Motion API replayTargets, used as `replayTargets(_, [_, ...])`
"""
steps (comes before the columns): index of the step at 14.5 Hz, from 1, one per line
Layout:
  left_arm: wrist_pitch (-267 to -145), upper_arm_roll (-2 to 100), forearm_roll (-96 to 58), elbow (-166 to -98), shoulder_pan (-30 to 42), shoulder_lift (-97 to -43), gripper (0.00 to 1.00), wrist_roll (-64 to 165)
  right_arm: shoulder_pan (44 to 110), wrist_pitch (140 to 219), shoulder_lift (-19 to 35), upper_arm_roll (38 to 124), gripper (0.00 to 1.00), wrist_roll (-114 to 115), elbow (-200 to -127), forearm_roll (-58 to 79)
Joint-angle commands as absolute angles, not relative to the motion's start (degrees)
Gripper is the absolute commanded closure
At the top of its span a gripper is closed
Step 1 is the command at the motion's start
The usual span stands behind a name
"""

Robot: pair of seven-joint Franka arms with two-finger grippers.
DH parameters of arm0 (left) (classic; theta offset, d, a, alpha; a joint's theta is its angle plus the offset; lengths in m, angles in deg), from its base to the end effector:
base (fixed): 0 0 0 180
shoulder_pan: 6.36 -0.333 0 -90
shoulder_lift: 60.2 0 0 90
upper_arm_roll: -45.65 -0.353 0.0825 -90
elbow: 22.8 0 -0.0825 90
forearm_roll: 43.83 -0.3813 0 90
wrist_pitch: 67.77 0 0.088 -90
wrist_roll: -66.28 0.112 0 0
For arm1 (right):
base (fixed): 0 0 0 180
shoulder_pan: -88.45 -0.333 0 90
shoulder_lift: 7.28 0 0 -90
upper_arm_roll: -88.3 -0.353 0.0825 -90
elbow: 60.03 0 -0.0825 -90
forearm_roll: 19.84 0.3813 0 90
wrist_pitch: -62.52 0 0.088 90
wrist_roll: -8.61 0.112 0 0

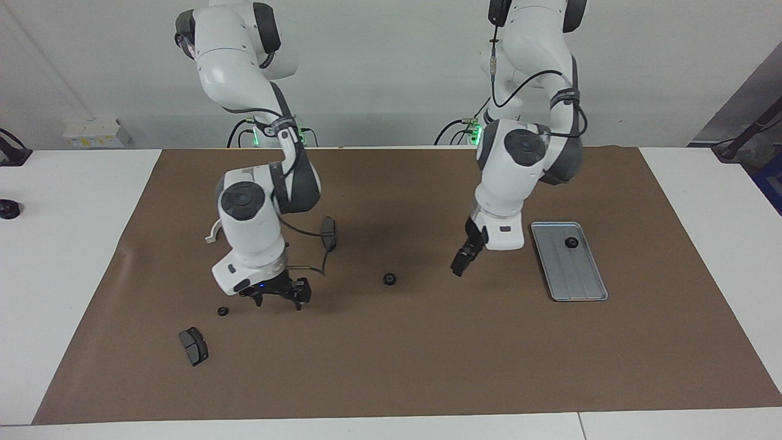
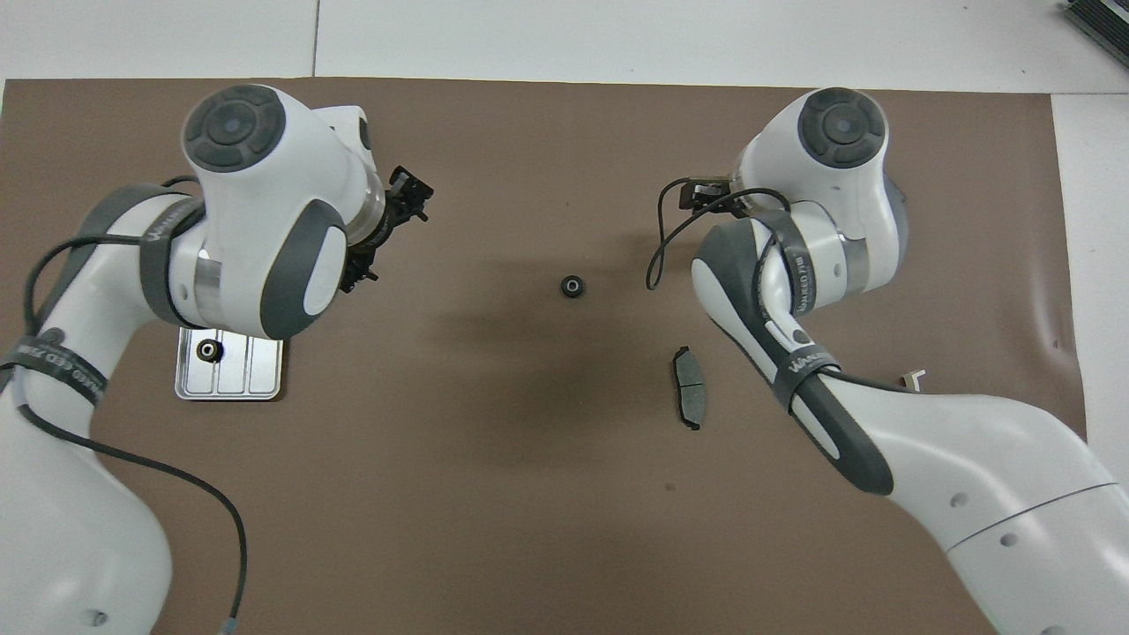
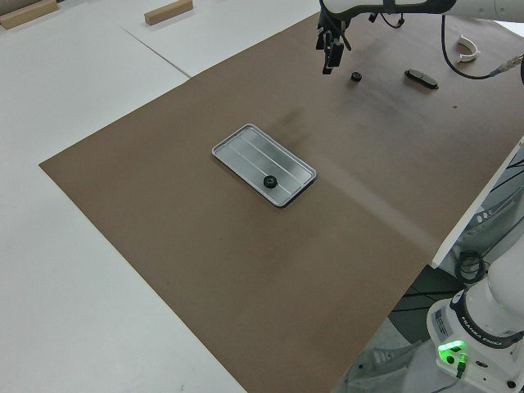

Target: Place bearing gear from tray to pile

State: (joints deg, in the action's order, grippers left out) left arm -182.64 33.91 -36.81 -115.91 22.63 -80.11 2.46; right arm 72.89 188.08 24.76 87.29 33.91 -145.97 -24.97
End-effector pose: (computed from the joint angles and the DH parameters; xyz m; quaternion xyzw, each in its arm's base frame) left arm 0.6341 -0.2227 0.4586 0.9109 0.4116 0.0013 0.0295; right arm 0.7059 0.2038 0.3832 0.9958 -0.0540 0.0737 0.0076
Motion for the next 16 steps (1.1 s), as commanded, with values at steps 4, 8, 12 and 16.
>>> replayTargets(4, [-180.3, 34.2, -40.8, -125.3, 10.2, -75.8, 0.00, 17.9, 63.5, 193.4, 27.1, 87.3, 0.05, 41.6, -147.3, -25.0])
replayTargets(8, [-187.5, 34.3, -40.8, -134.3, 2.1, -72.9, 0.00, 31.5, 60.9, 196.1, 28.1, 87.3, 0.10, 43.5, -148.9, -25.0])
replayTargets(12, [-204.3, 34.2, -40.8, -146.2, 0.4, -70.5, 0.00, 32.6, 58.9, 197.6, 28.1, 87.3, 0.18, 43.6, -150.2, -25.1])
replayTargets(16, [-204.5, 34.1, -40.8, -149.0, 0.5, -69.4, 0.00, 27.4, 57.8, 197.6, 27.5, 87.3, 0.27, 43.7, -152.0, -25.0])
